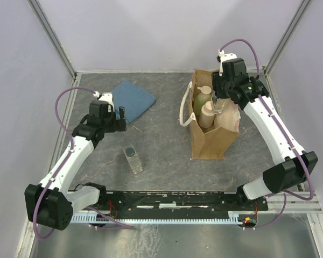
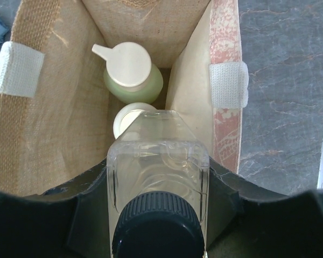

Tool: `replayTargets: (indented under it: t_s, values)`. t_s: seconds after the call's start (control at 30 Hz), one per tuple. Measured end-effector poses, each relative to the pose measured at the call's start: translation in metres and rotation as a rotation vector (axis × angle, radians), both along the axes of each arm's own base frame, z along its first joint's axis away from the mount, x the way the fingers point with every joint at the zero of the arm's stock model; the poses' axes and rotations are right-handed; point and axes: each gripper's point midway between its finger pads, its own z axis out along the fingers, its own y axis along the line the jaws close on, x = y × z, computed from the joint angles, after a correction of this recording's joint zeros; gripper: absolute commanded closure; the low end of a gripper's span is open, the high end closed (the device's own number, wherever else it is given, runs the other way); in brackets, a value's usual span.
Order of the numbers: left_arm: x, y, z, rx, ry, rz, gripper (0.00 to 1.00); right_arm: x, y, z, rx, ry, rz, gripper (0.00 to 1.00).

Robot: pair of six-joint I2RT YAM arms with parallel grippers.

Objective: Place the personal care products into the canvas bag

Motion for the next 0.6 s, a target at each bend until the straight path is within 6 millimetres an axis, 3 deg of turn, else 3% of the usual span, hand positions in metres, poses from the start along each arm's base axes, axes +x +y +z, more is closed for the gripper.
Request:
replayTargets:
  t_s: [0.3, 0.6]
  values:
    - [0.000, 0.000, 0.000, 0.000, 0.000, 0.000, 0.00, -0.001, -0.003, 0.001, -0.015, 0.019, -0.004, 1.00]
    - [0.000, 0.001, -0.002, 0.001, 0.006, 0.003, 0.00, -0.038, 0.017, -0.003, 0.014, 0.114, 0.097, 1.00]
